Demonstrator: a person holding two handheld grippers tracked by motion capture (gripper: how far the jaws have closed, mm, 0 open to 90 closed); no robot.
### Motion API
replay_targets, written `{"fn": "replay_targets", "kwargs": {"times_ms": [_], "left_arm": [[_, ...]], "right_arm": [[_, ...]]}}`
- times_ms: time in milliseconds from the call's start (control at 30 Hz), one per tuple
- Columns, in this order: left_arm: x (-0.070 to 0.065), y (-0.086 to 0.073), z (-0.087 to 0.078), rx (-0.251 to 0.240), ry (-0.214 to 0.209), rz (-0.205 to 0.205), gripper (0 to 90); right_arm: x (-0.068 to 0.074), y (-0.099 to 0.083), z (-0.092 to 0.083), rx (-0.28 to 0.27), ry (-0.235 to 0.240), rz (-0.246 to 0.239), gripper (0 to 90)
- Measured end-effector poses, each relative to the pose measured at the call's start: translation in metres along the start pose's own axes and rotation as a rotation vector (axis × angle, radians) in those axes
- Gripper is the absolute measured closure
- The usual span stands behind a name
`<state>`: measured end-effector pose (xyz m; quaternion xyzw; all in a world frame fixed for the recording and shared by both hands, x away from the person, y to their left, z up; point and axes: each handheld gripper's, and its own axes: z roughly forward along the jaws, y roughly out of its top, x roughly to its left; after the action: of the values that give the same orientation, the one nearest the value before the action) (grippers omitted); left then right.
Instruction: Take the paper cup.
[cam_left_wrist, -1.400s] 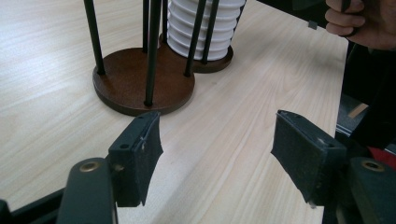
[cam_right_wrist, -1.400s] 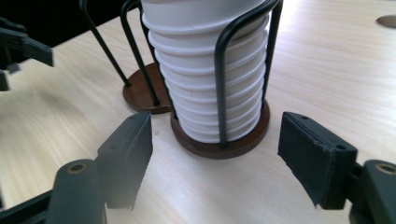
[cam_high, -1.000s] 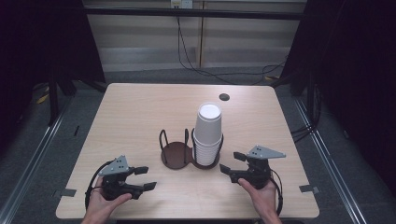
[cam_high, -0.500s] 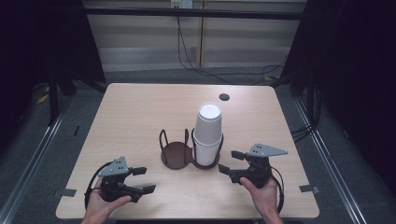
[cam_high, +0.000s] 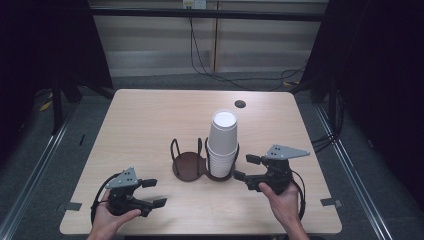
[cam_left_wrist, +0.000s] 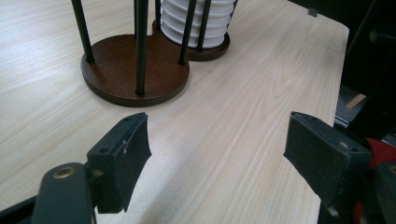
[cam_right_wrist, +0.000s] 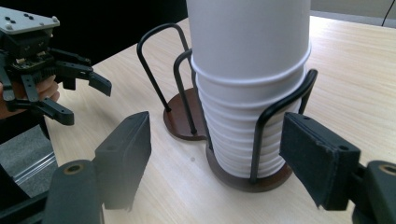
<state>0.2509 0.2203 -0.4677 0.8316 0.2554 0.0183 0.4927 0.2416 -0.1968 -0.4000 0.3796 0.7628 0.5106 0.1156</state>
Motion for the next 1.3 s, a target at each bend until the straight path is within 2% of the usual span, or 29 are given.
{"fn": "replay_targets", "kwargs": {"times_ms": [300,533,1100,1233,1300], "left_arm": [[-0.001,0.0,0.0,0.003,-0.004,0.002,21.9],[0.0,0.0,0.001,0.008,-0.009,-0.004,21.9],[0.0,0.0,0.002,0.014,-0.008,-0.005,21.7],[0.0,0.0,0.003,0.019,-0.009,0.001,21.6],[0.0,0.0,0.002,0.018,-0.008,0.006,21.6]], "right_arm": [[-0.001,0.017,0.003,-0.003,0.025,-0.023,19.8],[-0.004,0.03,0.0,-0.012,0.014,-0.03,17.4],[-0.008,0.071,0.004,0.041,0.035,-0.075,15.7],[-0.01,0.081,0.008,0.041,0.034,-0.083,15.7],[-0.011,0.088,0.015,0.059,0.038,-0.084,15.7]]}}
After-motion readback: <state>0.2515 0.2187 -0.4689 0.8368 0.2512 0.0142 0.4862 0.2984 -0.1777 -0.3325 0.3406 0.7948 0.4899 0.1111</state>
